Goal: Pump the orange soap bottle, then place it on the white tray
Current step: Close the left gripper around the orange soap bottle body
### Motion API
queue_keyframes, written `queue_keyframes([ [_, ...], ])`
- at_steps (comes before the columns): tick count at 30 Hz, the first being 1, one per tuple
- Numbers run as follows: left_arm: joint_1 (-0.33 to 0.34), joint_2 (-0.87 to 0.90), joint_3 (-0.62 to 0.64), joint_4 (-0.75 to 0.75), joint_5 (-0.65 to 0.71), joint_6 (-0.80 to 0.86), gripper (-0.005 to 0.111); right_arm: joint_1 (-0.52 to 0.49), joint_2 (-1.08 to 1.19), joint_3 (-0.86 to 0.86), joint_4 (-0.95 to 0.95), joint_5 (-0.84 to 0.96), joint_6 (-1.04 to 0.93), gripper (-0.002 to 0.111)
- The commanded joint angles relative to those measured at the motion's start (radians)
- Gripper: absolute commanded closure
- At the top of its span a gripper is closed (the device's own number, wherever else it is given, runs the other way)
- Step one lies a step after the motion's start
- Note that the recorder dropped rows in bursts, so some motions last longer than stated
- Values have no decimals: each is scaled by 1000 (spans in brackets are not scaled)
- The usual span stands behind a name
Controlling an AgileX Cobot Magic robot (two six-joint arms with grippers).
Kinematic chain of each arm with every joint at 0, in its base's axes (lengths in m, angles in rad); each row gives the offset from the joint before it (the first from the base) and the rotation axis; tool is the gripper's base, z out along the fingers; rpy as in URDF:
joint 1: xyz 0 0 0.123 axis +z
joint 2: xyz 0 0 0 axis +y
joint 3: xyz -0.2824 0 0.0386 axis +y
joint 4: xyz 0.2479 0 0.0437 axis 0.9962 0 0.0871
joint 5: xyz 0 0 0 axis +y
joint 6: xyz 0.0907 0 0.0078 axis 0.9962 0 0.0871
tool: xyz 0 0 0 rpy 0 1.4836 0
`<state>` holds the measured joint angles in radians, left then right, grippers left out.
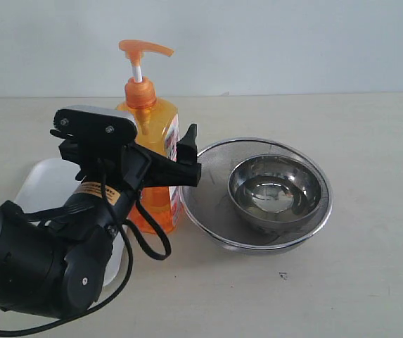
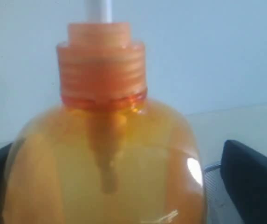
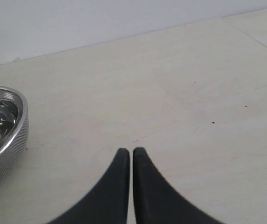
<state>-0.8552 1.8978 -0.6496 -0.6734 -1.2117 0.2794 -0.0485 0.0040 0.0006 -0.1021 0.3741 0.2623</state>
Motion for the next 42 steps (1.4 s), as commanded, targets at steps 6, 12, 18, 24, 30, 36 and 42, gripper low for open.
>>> queue_keyframes([
  [6,54,-7,-12,11,62,-61,5,-1,-4,-1,-2,-10,-4,108],
  [12,56,-6,-14,42,54,-78,5,-1,-4,-1,-2,-8,-4,108],
  [18,57,20,-14,62,48,-93,5,-1,-4,-1,-2,-8,-4,108],
  [24,65,109,-14,62,-9,-156,5,-1,-4,-1,-2,-8,-4,108],
  [30,67,151,-34,65,-9,-156,5,-1,-4,-1,-2,-8,-4,108],
  [36,67,151,-59,64,-9,-149,5,-1,-4,-1,-2,-8,-4,108],
  [42,67,151,-63,54,-9,-148,6,-1,-4,-1,-2,-7,-6,108],
])
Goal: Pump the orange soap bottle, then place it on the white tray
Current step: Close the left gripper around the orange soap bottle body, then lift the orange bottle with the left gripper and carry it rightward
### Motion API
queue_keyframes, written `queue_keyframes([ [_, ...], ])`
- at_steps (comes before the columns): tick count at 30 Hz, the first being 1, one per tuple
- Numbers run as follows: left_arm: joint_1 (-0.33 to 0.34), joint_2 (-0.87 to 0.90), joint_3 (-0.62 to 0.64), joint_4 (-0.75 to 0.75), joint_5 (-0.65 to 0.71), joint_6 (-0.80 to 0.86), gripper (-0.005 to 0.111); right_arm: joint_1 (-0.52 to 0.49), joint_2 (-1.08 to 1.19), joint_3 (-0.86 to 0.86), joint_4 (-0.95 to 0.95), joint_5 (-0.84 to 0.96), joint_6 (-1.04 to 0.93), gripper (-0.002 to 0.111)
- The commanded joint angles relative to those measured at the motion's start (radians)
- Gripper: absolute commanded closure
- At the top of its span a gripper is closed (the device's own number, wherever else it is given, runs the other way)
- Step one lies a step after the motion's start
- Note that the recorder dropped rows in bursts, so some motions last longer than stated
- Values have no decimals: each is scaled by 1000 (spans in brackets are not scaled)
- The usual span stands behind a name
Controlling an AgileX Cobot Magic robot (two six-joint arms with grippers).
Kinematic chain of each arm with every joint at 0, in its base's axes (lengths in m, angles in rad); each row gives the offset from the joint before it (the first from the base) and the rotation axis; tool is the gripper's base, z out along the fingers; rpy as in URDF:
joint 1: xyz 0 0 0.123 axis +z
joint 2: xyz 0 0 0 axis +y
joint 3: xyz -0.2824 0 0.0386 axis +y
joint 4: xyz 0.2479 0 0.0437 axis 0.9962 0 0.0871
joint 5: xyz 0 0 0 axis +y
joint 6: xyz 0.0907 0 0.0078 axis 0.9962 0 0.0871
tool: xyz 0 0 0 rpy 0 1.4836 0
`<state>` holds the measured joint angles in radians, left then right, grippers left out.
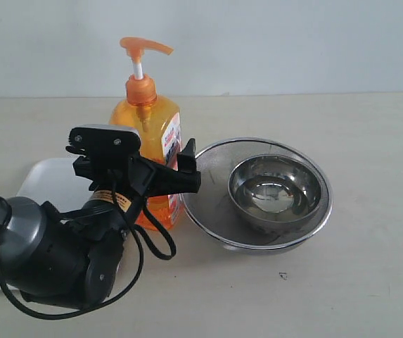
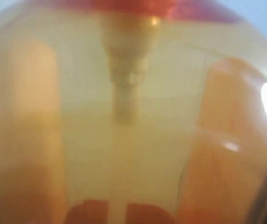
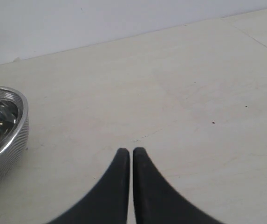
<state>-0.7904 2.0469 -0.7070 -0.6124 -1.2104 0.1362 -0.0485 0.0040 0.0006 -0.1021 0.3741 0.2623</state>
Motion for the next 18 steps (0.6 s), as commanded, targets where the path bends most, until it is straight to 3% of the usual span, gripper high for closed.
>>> queue_keyframes([
  [1,3,1,-6,-7,-11,-5,6,-1,-4,-1,-2,-7,-6,108],
  [4,12,1,-11,-7,-11,-5,11,-1,-4,-1,-2,-7,-6,108],
  [6,12,1,-12,-16,-11,-5,20,-1,-4,-1,-2,-7,-6,108],
  [8,12,1,-12,-18,-11,-5,34,-1,-4,-1,-2,-7,-6,108],
  [14,12,1,-12,-18,-11,49,92,-1,-4,-1,-2,-4,-6,108],
  [16,12,1,-12,-18,-11,58,102,-1,-4,-1,-2,-4,-6,108],
  [18,12,1,-14,-18,-11,58,102,-1,-4,-1,-2,-4,-6,108],
])
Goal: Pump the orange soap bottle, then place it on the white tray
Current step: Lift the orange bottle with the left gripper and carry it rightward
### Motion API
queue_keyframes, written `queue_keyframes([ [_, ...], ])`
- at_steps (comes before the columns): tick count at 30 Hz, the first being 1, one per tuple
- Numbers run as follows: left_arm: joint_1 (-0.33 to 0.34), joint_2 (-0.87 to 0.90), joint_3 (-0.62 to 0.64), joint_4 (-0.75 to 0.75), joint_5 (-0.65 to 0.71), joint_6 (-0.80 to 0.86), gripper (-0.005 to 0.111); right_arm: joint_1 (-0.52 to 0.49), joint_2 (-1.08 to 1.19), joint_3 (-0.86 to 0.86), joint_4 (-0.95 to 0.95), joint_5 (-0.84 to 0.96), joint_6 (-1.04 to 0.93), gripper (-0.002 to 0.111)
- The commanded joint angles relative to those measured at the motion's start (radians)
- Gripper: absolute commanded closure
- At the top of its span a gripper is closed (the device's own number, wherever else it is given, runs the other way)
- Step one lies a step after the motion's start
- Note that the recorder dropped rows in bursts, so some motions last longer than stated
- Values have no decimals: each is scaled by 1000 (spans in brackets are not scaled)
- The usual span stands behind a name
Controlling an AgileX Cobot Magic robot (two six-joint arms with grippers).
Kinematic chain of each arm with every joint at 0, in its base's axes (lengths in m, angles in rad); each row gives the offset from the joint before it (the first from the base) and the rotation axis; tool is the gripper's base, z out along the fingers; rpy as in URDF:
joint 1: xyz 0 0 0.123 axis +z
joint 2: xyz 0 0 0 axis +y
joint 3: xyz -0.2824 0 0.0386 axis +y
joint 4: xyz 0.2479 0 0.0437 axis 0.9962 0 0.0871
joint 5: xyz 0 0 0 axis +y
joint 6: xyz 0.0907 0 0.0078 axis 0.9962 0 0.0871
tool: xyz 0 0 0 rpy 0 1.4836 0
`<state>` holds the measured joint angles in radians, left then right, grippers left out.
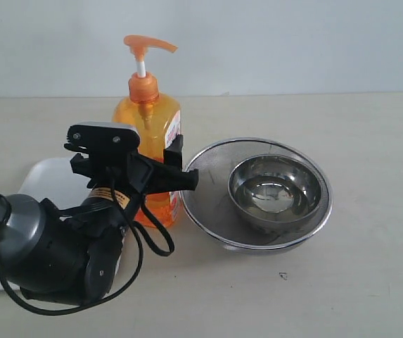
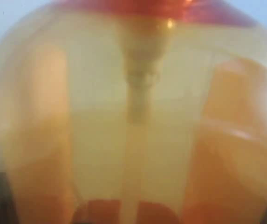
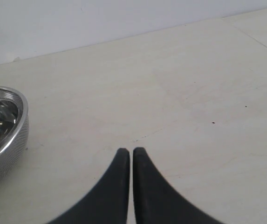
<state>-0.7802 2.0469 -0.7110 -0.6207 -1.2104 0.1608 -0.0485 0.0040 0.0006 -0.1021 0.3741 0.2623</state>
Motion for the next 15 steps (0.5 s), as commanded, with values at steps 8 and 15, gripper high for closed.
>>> queue_keyframes([
  [8,2,-75,-10,31,-11,114,102,-1,-4,-1,-2,-4,-6,108],
  [15,2,-180,-10,41,-11,101,102,-1,-4,-1,-2,-4,-6,108],
])
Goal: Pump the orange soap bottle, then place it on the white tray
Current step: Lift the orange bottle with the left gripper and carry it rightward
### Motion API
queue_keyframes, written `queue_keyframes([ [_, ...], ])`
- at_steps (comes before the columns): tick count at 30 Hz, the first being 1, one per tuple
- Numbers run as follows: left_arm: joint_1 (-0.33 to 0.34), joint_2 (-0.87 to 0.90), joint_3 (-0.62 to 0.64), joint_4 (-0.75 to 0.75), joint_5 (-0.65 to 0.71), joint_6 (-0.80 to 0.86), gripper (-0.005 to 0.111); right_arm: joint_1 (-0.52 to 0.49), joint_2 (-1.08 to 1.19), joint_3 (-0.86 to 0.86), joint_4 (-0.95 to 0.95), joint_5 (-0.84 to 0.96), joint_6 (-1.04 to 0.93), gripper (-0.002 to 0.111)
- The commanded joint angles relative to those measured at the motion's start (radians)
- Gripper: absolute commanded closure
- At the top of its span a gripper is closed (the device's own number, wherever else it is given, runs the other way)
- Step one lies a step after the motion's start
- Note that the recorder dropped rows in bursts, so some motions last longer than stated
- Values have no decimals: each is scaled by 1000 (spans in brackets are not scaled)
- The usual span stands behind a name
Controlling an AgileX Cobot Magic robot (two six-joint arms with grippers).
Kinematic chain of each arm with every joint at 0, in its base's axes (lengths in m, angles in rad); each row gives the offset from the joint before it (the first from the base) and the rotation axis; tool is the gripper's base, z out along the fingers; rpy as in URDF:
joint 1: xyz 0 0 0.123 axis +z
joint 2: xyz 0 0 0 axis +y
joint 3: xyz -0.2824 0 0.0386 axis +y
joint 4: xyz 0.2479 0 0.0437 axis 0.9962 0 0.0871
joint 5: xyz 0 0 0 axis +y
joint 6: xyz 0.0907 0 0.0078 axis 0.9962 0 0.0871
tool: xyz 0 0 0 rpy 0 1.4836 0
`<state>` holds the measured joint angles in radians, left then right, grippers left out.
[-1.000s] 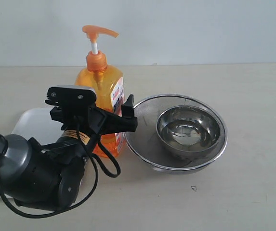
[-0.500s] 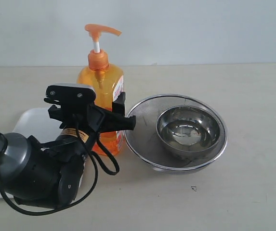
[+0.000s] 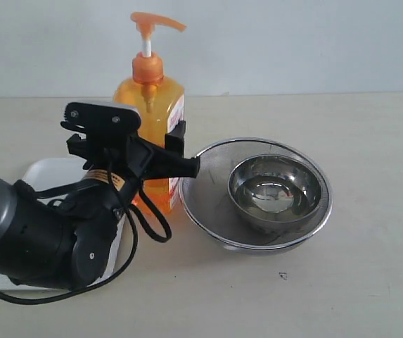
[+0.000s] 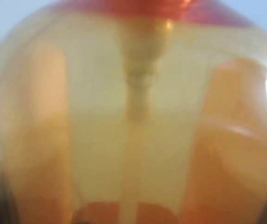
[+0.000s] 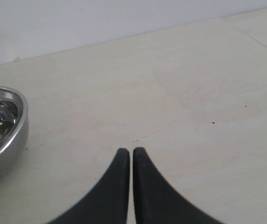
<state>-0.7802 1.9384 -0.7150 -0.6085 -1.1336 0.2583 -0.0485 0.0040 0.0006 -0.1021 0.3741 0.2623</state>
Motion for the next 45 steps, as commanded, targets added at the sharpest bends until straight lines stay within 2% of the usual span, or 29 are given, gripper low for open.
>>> queue_keyframes([
  [1,2,-85,-6,42,-87,-17,102,-1,-4,-1,-2,-4,-6,108],
  [9,2,-149,-51,241,-87,-218,102,-1,-4,-1,-2,-4,-6,108],
  [11,0,-150,-83,288,-87,-206,102,-1,-4,-1,-2,-4,-6,108],
  [13,0,-152,-107,246,-86,-174,102,-1,-4,-1,-2,-4,-6,108],
  [15,0,-152,-108,117,-87,-135,102,-1,-4,-1,-2,-4,-6,108],
  [17,0,-152,-106,79,-87,-130,102,-1,-4,-1,-2,-4,-6,108],
  [20,2,-152,-100,112,-87,-102,102,-1,-4,-1,-2,-4,-6,108],
  [26,2,-152,-136,218,-87,-148,102,-1,-4,-1,-2,-4,-6,108],
  [28,2,-152,-183,305,-63,-163,102,-1,-4,-1,-2,-4,-6,108],
  [31,0,-145,-297,423,50,-273,102,-1,-4,-1,-2,-11,-6,108],
  [41,-137,30,-613,476,192,-293,102,-1,-4,-1,-2,-6,-6,108],
  [45,-171,117,-744,514,300,-300,102,-1,-4,-1,-2,-6,-6,108],
])
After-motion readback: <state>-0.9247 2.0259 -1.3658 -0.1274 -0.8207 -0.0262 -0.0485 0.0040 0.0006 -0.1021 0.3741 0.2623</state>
